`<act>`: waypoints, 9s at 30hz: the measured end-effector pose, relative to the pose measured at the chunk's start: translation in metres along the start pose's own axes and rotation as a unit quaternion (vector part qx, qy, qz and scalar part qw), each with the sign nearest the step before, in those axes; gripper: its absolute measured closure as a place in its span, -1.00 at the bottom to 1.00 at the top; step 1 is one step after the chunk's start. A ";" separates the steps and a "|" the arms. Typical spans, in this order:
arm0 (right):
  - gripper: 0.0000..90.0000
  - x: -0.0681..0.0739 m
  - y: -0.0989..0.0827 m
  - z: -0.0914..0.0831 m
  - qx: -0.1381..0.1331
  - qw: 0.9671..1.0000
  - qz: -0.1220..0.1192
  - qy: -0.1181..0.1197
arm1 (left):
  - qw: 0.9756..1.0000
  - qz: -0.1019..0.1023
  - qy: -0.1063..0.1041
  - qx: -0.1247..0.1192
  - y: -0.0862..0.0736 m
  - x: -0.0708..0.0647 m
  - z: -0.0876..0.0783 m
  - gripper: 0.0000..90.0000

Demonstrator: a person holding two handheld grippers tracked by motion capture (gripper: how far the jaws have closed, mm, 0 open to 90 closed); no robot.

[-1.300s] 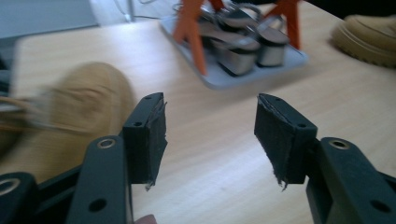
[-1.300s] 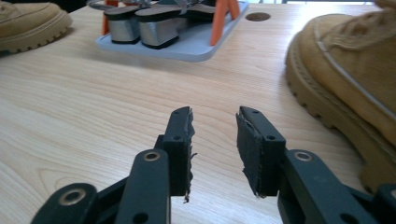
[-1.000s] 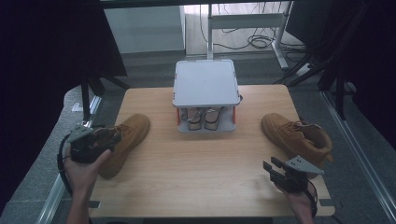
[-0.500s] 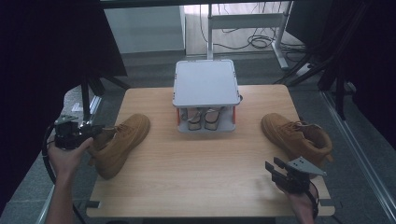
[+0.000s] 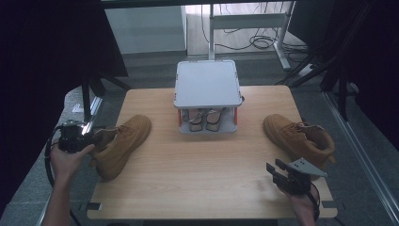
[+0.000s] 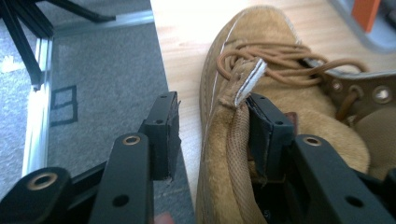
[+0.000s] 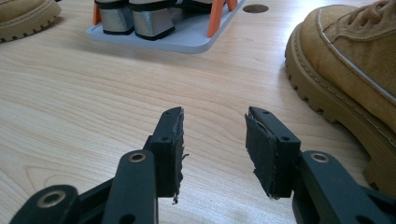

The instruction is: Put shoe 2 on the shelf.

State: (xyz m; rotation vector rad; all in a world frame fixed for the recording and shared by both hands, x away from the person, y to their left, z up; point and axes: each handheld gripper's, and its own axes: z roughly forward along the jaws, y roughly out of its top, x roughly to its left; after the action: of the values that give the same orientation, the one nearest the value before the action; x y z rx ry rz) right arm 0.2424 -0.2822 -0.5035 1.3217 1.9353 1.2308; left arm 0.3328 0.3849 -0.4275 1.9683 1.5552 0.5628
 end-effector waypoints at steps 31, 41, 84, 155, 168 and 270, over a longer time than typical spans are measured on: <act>0.15 -0.061 0.096 -0.062 -0.050 0.997 -0.019 -0.061 | 0.999 -0.011 -0.026 0.046 0.000 0.001 0.005 0.67; 0.08 -0.142 0.112 -0.043 0.041 0.995 0.031 -0.084 | 0.998 -0.012 -0.027 0.046 0.001 0.002 0.005 0.67; 0.60 -0.162 0.116 0.000 0.228 0.972 0.011 -0.062 | 0.997 0.004 -0.034 0.075 0.007 0.003 0.008 0.42; 0.80 -0.070 0.216 -0.041 -0.070 0.991 0.114 -0.018 | 0.963 -0.066 -0.173 -0.196 0.114 -0.069 -0.081 0.74; 0.79 -0.037 0.267 0.007 -0.088 0.983 0.159 -0.018 | 0.951 -0.085 -0.208 -0.212 0.182 -0.103 -0.053 0.74; 0.97 -0.078 0.276 0.071 -0.077 0.983 0.162 0.028 | 0.960 -0.054 -0.195 -0.193 0.188 -0.070 0.021 0.87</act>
State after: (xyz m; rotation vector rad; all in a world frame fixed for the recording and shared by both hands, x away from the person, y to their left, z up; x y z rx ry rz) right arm 0.4587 -0.2904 -0.3017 1.5767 1.6644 1.5523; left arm 0.4670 0.2816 -0.3185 1.5723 1.1932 0.3698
